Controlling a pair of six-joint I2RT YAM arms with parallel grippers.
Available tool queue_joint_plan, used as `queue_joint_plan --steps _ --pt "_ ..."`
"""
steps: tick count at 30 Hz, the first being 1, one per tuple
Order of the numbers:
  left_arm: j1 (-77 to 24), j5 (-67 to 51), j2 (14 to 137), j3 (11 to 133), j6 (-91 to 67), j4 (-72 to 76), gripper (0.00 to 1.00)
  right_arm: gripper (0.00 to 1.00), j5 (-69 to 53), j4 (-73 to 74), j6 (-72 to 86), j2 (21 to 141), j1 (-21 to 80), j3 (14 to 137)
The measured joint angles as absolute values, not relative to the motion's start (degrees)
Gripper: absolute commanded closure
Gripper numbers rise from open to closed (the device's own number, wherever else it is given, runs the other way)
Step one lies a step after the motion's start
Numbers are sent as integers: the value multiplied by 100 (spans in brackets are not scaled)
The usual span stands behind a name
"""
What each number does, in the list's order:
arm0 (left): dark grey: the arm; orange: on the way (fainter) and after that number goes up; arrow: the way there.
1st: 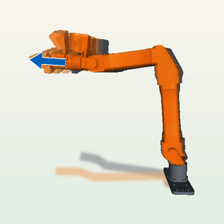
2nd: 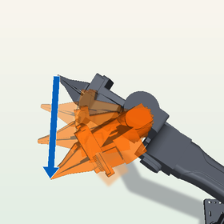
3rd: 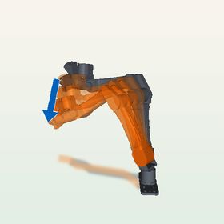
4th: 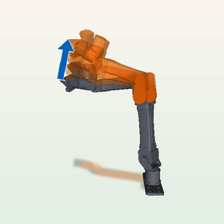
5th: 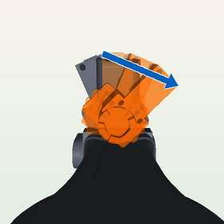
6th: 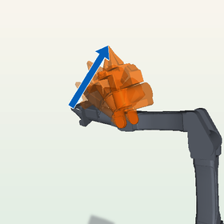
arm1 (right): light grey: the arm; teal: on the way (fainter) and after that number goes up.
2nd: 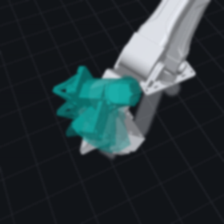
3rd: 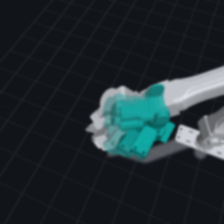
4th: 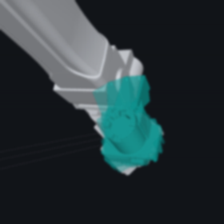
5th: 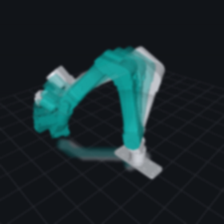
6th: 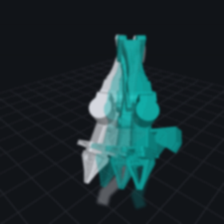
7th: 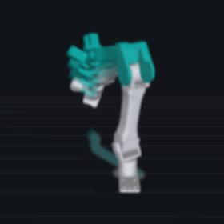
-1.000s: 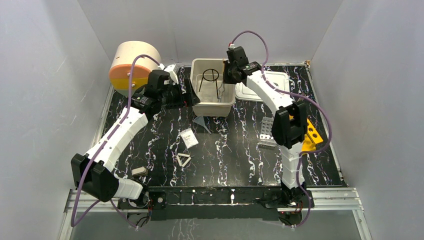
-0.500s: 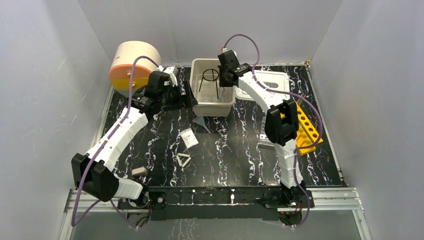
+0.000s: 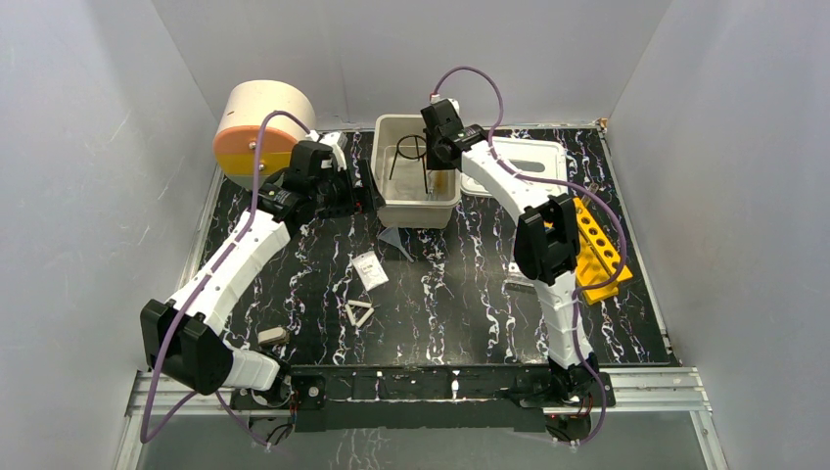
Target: Organize the chemistry lab equipment
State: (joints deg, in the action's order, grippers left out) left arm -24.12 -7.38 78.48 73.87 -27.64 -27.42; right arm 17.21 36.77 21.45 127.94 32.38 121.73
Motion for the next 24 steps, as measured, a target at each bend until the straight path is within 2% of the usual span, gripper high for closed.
queue_joint_plan --steps 3,7,13,17,21,24 --pt "-2412 -735 7861 7387 -2766 -2753 10 66 1669 3673 2143 12785 3238 12173" --pt "-2412 -714 7878 7382 -2792 -2803 10 58 1317 3535 2097 12411 3238 11869" --pt "-2410 -644 7784 6945 -2895 -2862 12 50 320 2877 1940 10884 3253 10370" --pt "-2410 -604 7666 6462 -3020 -2930 16 48 -180 2403 1754 9983 3374 9504" --pt "-2397 -456 7625 6121 -3227 -3052 19 44 -342 2062 1531 9459 3780 8812" --pt "-2351 -263 7664 6025 -3454 -3203 25 42 -270 1881 1345 9209 4287 8265"
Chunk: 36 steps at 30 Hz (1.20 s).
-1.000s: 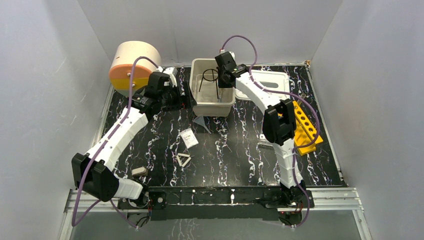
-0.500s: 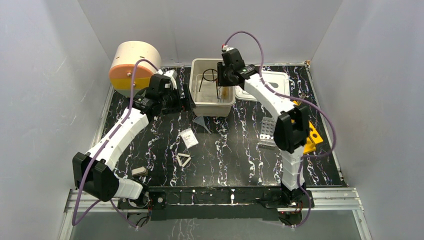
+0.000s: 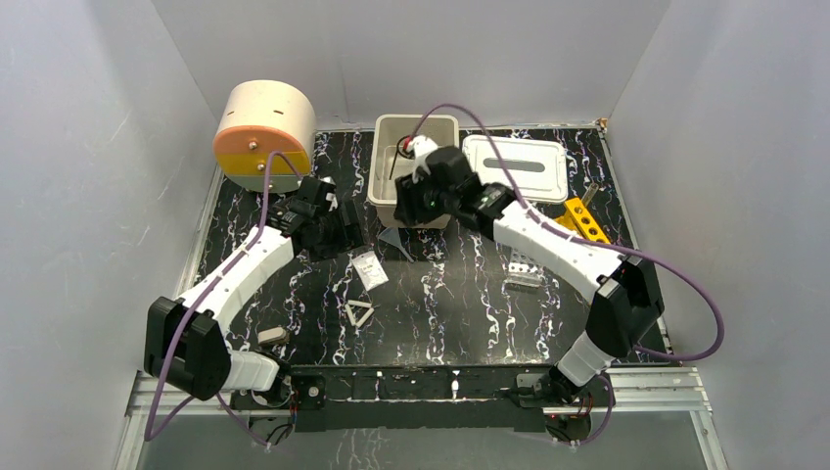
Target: Organize the chemistry lab equipment
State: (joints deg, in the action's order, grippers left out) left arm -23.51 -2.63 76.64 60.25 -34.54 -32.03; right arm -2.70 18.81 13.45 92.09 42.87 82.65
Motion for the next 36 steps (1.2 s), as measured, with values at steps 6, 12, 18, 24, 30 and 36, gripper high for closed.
queue_joint_plan --steps 6,12,18,24,30,36 --pt "-2091 34 7782 5752 -3791 -3323 32 40 156 1726 1216 9102 5078 7520" --pt "-1782 156 7782 5487 -3920 -3395 31 35 1009 1402 1179 9233 5535 6855" --pt "-1706 152 7780 5358 -3948 -3391 30 26 1892 873 1166 10012 5697 6748" --pt "-1627 130 7778 5323 -3938 -3339 30 50 2285 224 930 10569 5680 6713" --pt "-1586 106 7778 5295 -3876 -3317 31 56 2294 -427 703 10702 5675 6576" --pt "-1586 106 7778 5295 -3809 -3304 31 49 2471 -810 624 10975 5675 6576"
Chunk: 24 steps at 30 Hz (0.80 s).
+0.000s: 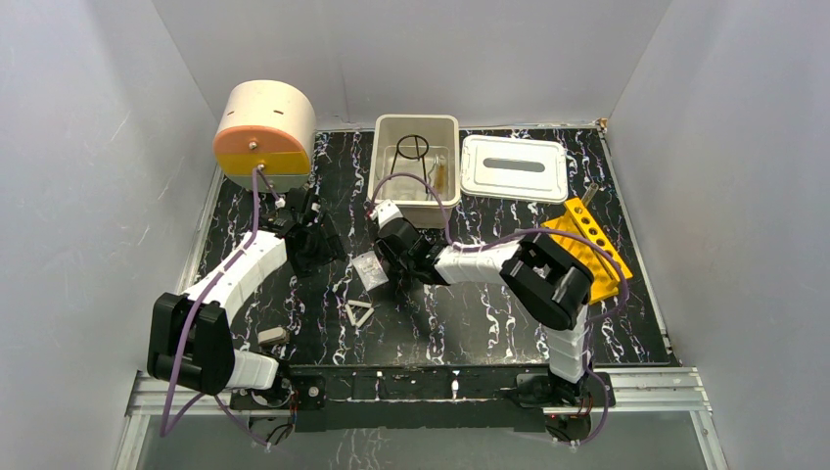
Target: Organize the chemistry lab equipment
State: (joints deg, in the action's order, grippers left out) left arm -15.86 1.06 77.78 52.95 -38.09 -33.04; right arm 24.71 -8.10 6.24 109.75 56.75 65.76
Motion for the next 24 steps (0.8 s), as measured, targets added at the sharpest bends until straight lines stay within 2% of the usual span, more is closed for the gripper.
queue_joint_plan --steps 5,10,18,20,24 --pt "-1586 106 7778 5295 -3789 -3304 31 50 2473 -845 530 11216 5675 6576" --pt "-1586 106 7778 5295 -3769 -3304 31 58 2403 -1002 443 11273 5675 6576" --pt "-1586 106 7778 5295 -3752 -3304 31 76 1817 -1227 475 11375 5570 6624" --pt "-1584 108 7778 5295 -3752 -3306 31 85 1741 -1219 482 11404 5553 6663" --pt "-1586 141 7745 5295 -3771 -3321 31 97 1584 -1212 497 11485 5537 6783"
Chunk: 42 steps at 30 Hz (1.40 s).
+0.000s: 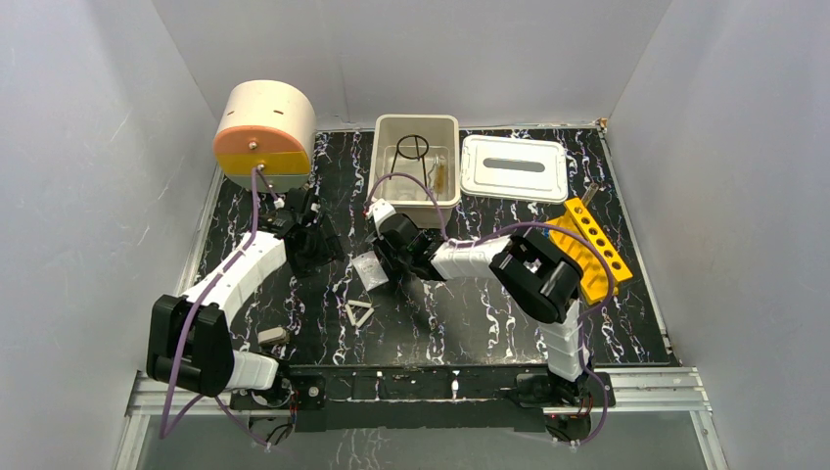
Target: Organize the chemistry lab equipment
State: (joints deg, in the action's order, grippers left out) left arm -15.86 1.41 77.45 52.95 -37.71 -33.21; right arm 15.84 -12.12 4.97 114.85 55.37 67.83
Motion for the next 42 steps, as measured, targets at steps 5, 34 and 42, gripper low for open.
queue_joint_plan --steps 5,34,42 --pt "-1573 421 7706 5308 -3868 -3546 31 100 1372 -1214 545 11478 5472 6783" --pt "-1542 508 7249 5443 -4042 -3573 30 100 1188 462 1726 10250 3990 9107" --pt "-1533 401 7419 5443 -3951 -3551 29 100 1090 1284 1706 11454 4018 9791"
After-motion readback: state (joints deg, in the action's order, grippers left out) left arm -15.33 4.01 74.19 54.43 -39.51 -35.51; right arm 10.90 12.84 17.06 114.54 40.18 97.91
